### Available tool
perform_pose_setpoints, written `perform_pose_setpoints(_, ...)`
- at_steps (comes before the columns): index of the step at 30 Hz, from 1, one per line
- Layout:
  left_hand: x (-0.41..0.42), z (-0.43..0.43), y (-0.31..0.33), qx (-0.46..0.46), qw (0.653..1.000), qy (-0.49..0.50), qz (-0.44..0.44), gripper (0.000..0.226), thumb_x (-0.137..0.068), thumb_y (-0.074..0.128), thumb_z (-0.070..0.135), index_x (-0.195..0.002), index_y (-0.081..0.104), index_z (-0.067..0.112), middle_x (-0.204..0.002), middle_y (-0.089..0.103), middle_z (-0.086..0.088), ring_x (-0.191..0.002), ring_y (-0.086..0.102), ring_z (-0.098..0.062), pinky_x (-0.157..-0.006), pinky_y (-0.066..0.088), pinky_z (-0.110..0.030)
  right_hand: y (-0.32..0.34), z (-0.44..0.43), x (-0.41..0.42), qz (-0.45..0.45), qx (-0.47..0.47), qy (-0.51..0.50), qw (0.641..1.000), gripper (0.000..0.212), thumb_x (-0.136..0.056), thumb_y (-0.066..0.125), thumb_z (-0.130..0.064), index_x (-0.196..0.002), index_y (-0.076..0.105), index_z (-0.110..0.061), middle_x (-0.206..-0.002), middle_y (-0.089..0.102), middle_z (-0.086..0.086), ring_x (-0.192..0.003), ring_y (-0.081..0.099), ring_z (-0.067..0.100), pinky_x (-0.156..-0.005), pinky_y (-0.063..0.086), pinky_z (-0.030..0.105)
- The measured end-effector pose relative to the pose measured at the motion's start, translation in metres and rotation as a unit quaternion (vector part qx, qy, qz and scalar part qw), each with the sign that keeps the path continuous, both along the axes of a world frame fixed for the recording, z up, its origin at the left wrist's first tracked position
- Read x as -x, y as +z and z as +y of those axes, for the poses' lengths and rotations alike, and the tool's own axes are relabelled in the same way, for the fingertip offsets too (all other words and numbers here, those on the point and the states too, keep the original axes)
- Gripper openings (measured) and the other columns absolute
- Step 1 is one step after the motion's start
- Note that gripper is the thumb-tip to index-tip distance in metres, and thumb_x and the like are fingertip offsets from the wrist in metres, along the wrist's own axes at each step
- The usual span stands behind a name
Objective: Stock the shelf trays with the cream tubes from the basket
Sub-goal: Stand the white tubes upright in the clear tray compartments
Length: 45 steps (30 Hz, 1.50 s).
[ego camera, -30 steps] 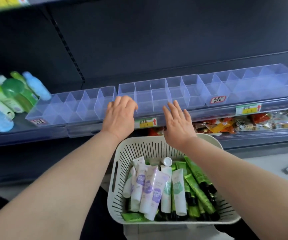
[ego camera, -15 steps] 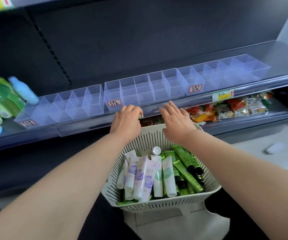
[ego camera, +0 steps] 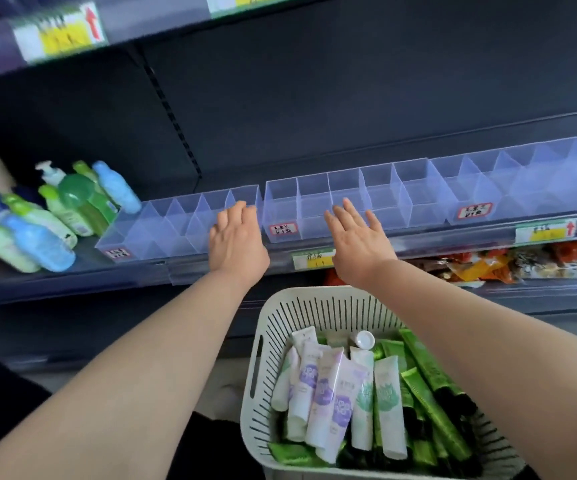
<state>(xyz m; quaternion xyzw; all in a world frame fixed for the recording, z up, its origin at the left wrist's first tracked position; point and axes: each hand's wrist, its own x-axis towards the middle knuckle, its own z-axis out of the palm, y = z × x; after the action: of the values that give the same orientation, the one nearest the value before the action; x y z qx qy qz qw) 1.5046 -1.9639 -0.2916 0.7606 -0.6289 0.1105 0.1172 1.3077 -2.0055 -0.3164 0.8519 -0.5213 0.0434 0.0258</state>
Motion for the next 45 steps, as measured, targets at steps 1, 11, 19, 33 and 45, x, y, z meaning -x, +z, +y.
perform_pose_setpoints(1, -0.005, 0.002, 0.000, -0.034, 0.999, 0.025, -0.001, 0.062, -0.082, 0.058, 0.008, -0.139, 0.036, 0.013, -0.151, 0.027, -0.008, -0.135, 0.025, -0.029, -0.108, 0.027, -0.040, -0.002, 0.001, -0.004, 0.004, -0.001, 0.001, 1.000, 0.079, -0.090, 0.045, -0.016, -0.151, -0.006, -0.016, -0.159, -0.007, 0.008, -0.145, -0.016, 0.023, -0.116, -0.001, 0.048)
perform_pose_setpoints(11, -0.013, 0.009, -0.009, -0.099, 0.994, 0.044, 0.031, 0.069, -0.081, 0.057, 0.008, -0.145, 0.030, 0.016, -0.144, 0.035, -0.008, -0.134, 0.031, -0.028, -0.113, 0.024, -0.039, 0.002, 0.005, 0.000, 0.041, 0.004, -0.016, 0.999, 0.088, -0.089, 0.051, -0.028, -0.150, -0.012, -0.025, -0.158, 0.003, 0.005, -0.146, -0.003, 0.026, -0.114, 0.009, 0.056)
perform_pose_setpoints(19, 0.004, -0.007, -0.008, -0.089, 0.993, -0.001, 0.076, 0.065, -0.085, 0.056, 0.004, -0.144, 0.035, 0.023, -0.143, 0.042, -0.006, -0.131, 0.035, -0.026, -0.110, 0.026, -0.038, 0.004, 0.004, 0.011, 0.050, 0.012, -0.049, 0.997, 0.092, -0.085, 0.058, -0.030, -0.149, -0.007, -0.028, -0.156, 0.010, 0.006, -0.145, 0.003, 0.035, -0.112, 0.014, 0.059)
perform_pose_setpoints(33, 0.068, -0.016, -0.004, -0.095, 0.990, -0.049, 0.087, 0.068, -0.083, 0.059, 0.003, -0.144, 0.037, 0.023, -0.139, 0.045, -0.008, -0.128, 0.038, -0.028, -0.109, 0.031, -0.041, 0.008, 0.004, 0.068, 0.051, 0.000, -0.119, 0.992, 0.088, -0.081, 0.059, -0.023, -0.147, 0.001, -0.026, -0.154, 0.015, 0.008, -0.145, 0.003, 0.035, -0.114, 0.015, 0.057)
perform_pose_setpoints(45, 0.090, -0.006, 0.001, -0.124, 0.983, -0.101, 0.088, 0.073, -0.085, 0.056, 0.007, -0.150, 0.027, 0.020, -0.150, 0.034, -0.006, -0.137, 0.030, -0.027, -0.110, 0.030, -0.043, 0.002, 0.016, 0.079, 0.023, 0.008, -0.129, 0.991, 0.071, -0.096, 0.028, -0.056, -0.151, 0.001, -0.020, -0.159, -0.006, 0.011, -0.145, -0.009, 0.032, -0.115, 0.008, 0.055)
